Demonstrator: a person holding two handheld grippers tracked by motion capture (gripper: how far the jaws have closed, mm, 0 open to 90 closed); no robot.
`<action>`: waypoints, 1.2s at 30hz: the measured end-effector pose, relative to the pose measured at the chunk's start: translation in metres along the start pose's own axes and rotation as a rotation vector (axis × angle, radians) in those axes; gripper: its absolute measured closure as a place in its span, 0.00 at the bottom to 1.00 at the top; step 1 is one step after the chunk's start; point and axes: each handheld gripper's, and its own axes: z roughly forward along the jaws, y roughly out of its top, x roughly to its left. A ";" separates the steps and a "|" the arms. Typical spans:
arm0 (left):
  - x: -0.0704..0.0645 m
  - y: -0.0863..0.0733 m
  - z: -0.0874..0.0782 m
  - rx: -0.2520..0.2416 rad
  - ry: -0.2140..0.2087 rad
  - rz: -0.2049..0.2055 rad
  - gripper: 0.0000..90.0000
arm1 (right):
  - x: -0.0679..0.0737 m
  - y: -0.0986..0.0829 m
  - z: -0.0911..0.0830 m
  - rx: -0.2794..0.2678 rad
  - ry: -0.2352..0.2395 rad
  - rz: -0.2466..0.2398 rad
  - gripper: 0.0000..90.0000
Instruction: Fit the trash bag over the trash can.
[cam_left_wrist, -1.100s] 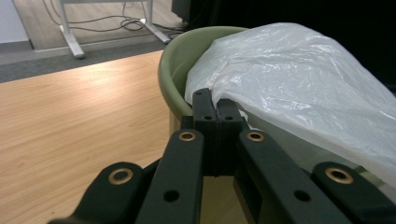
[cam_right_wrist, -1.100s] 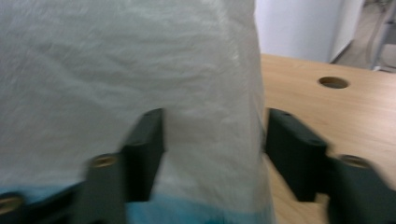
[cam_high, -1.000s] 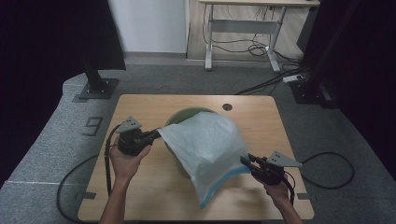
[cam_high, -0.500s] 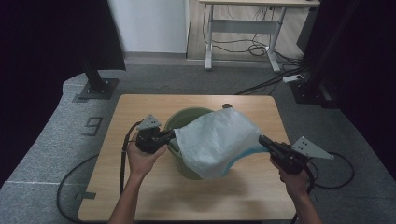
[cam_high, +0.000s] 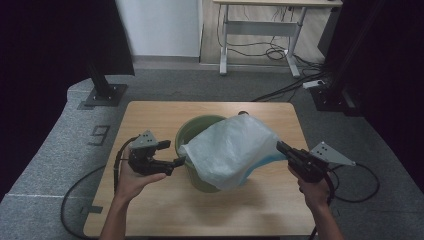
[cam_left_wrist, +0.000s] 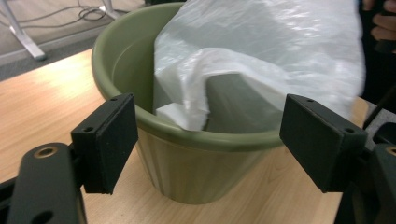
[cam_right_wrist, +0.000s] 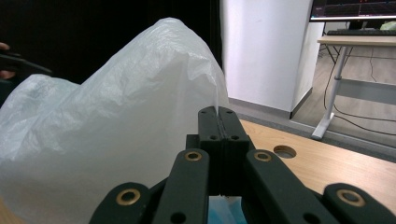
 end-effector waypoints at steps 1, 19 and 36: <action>-0.003 0.001 -0.001 -0.007 0.000 0.005 0.21 | 0.001 0.000 0.000 0.000 0.003 0.002 0.98; -0.063 0.035 0.050 0.015 -0.061 0.075 0.23 | 0.053 0.008 0.028 0.019 0.151 -0.060 0.98; -0.045 0.037 0.063 -0.046 -0.144 -0.041 0.94 | 0.062 0.008 0.030 0.018 0.113 -0.098 0.72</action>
